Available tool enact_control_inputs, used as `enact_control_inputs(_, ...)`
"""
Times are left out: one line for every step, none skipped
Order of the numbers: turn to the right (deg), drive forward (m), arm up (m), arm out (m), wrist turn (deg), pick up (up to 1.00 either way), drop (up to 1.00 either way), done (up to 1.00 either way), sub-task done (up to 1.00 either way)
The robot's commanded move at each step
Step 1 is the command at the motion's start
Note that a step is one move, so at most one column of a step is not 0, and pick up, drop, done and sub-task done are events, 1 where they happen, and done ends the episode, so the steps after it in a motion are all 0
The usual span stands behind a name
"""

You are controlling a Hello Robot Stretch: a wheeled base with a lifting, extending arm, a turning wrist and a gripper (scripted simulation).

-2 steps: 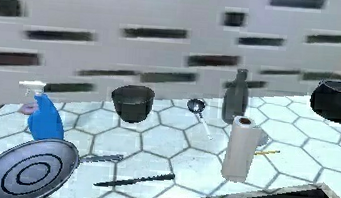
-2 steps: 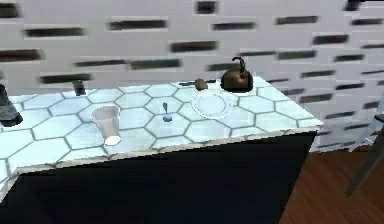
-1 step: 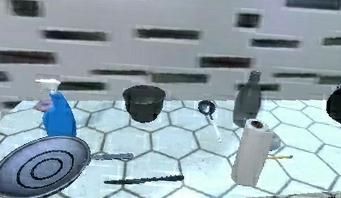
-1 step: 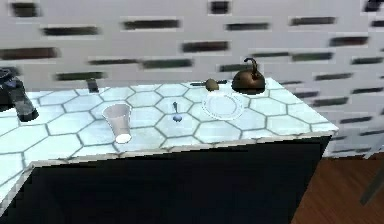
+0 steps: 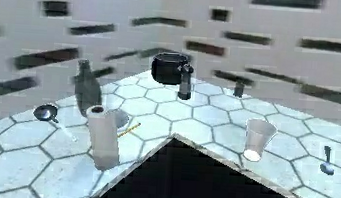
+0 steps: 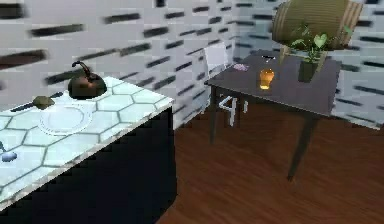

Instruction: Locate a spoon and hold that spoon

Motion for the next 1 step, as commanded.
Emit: enact_control_inputs(33.0, 0.0, 0.0, 0.0, 0.0, 0.0, 0.0, 0.0, 0.0)
